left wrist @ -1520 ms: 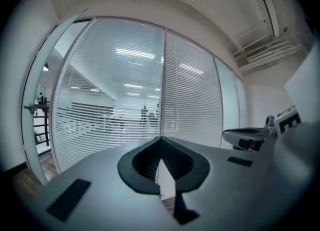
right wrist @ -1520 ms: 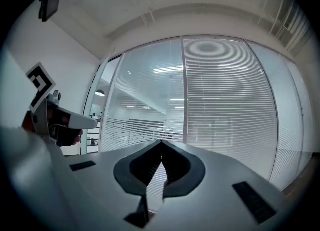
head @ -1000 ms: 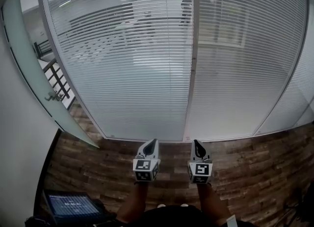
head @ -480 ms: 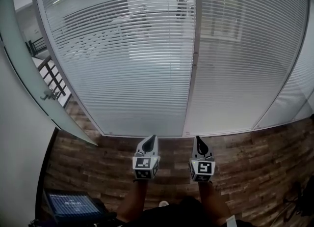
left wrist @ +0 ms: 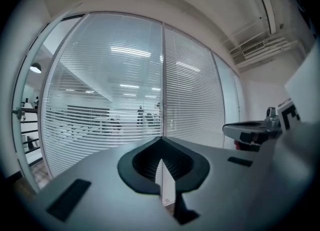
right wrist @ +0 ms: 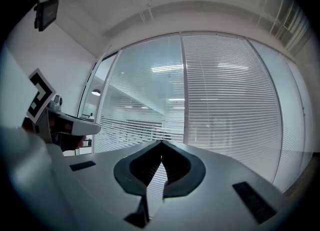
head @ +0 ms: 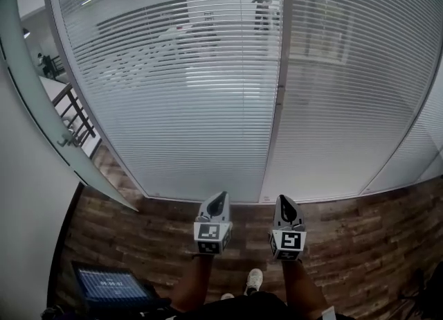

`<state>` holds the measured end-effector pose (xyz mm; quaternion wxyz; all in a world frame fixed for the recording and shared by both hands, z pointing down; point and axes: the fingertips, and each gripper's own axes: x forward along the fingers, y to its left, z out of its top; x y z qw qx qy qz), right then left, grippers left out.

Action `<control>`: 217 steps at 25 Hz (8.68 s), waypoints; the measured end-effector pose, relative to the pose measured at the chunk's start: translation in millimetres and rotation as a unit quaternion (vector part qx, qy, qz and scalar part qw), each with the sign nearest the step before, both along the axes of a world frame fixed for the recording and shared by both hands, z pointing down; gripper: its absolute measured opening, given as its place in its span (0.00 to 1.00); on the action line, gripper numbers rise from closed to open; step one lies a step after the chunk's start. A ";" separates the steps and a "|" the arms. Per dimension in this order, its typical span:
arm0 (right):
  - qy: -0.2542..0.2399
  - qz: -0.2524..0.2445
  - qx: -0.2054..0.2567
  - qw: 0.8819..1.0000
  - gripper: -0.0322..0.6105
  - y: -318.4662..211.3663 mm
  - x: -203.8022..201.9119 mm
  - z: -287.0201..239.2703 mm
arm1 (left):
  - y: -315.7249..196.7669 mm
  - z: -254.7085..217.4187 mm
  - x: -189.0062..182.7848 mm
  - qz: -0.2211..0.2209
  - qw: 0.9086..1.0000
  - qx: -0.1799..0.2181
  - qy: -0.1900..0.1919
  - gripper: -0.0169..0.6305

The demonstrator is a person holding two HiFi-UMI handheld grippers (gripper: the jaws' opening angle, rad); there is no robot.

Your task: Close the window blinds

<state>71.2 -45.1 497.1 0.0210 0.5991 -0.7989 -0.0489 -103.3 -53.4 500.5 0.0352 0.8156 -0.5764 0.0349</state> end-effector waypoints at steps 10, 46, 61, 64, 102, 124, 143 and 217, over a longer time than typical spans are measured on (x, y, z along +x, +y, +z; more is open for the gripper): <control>-0.020 -0.009 0.001 1.000 0.05 -74.6 25.7 0.2 | -66.8 -2.9 25.3 -0.021 0.999 0.023 -0.012 0.03; -0.009 -0.001 -0.001 1.000 0.05 -226.5 11.8 2.4 | -219.6 -7.8 30.4 0.006 0.999 0.041 -0.012 0.03; -0.010 0.049 0.024 0.998 0.05 -275.9 -8.7 -20.9 | -281.9 -12.4 14.5 0.068 0.996 0.046 -0.014 0.03; -0.010 0.056 0.015 0.998 0.05 -279.8 -9.3 -25.4 | -283.9 -17.4 13.6 0.074 0.997 0.039 -0.003 0.03; -0.024 0.053 0.031 0.998 0.23 -396.1 29.5 -63.7 | -328.7 -1.7 33.7 0.029 0.998 0.050 -0.002 0.03; 0.342 0.046 0.077 0.936 0.23 -399.7 14.7 -60.7 | -331.1 -2.2 23.4 0.020 0.998 0.056 -0.004 0.03; 0.439 0.011 0.109 0.892 0.25 -390.6 14.2 -58.5 | -326.0 -1.4 30.5 0.031 0.999 0.042 -0.013 0.03; -0.024 0.012 -0.039 0.999 0.28 -395.3 33.9 -74.3 | -315.4 9.5 47.0 0.061 0.998 0.013 -0.021 0.03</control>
